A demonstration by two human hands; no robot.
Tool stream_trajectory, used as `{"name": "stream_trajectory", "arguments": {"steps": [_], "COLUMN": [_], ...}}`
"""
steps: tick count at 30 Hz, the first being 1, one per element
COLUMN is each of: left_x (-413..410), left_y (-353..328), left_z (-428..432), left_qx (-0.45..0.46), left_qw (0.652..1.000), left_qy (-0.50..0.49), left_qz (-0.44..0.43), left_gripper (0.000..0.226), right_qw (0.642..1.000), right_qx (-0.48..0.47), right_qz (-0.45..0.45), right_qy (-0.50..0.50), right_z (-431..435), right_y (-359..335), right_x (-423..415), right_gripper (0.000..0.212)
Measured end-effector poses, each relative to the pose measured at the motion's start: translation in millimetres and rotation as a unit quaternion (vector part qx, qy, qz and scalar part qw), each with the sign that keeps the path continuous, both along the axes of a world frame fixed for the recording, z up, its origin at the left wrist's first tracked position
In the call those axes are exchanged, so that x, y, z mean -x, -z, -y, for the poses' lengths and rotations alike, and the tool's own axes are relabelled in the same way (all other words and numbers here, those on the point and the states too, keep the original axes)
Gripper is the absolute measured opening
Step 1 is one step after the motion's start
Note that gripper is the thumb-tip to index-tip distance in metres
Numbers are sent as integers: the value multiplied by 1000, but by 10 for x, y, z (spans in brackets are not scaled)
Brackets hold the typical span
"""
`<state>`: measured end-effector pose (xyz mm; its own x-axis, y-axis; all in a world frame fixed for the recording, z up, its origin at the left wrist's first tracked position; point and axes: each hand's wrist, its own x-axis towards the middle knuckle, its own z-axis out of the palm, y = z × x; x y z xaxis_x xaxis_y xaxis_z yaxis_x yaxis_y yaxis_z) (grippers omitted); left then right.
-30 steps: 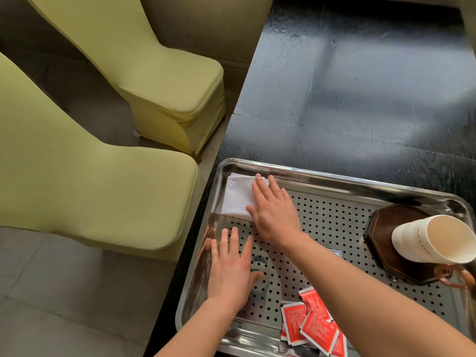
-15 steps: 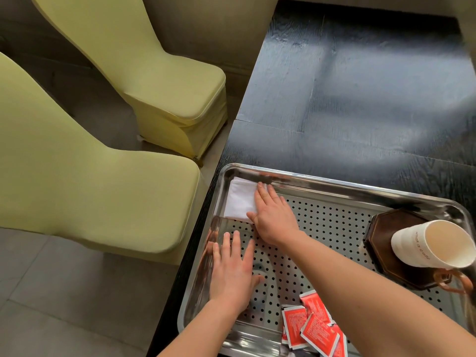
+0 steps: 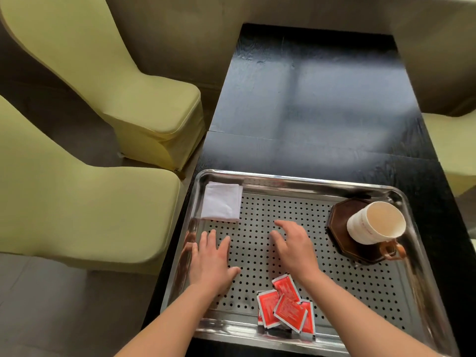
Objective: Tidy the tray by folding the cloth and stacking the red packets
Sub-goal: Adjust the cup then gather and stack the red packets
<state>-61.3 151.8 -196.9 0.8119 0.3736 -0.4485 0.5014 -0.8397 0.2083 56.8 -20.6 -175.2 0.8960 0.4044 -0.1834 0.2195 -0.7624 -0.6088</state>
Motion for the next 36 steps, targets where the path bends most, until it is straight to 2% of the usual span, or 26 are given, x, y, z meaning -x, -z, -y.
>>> {"name": "stream_trajectory", "arguments": {"steps": [6, 10, 12, 15, 18, 21, 23, 25, 28, 33, 36], "left_x": [8, 35, 17, -80, -295, -573, -755, -913, -1089, -1265, -1338], "left_y": [-89, -159, -190, -247, -374, -513, -571, -590, -565, -425, -311], "left_z": [78, 296, 443, 718, 1094, 1478, 1702, 1893, 2096, 2239, 2259], "left_qx": [-19, -9, 18, 75, 169, 289, 361, 417, 474, 516, 542], "left_qw": [1000, 999, 997, 991, 974, 942, 913, 883, 843, 793, 759], "left_qy": [-13, -10, -8, -7, -30, -90, -144, -193, -248, -323, -361], "left_qz": [16, 50, 72, 112, 149, 146, 126, 99, 64, 24, 14], "left_gripper": [70, 55, 55, 55, 54, 54, 55, 58, 64, 69, 71], "right_qw": [999, 989, 973, 923, 893, 913, 931, 942, 951, 960, 963], "right_qx": [9, -8, -20, -82, -117, -109, -94, -82, -62, -28, -6], "right_qz": [-22, -42, -62, -109, -84, -24, -2, 5, 20, 17, 1], "right_qy": [44, 145, 220, 359, 425, 393, 353, 326, 301, 276, 270], "right_z": [655, 1109, 1337, 1637, 1877, 1993, 2009, 2007, 2007, 1989, 1999], "right_y": [-164, -243, -259, -286, -352, -448, -502, -535, -543, -532, -510], "right_x": [193, 310, 332, 287, 190, 67, -17, -97, -189, -294, -320], "right_gripper": [32, 24, 19, 10, 26, 53, 61, 53, 30, 33, 22]}}
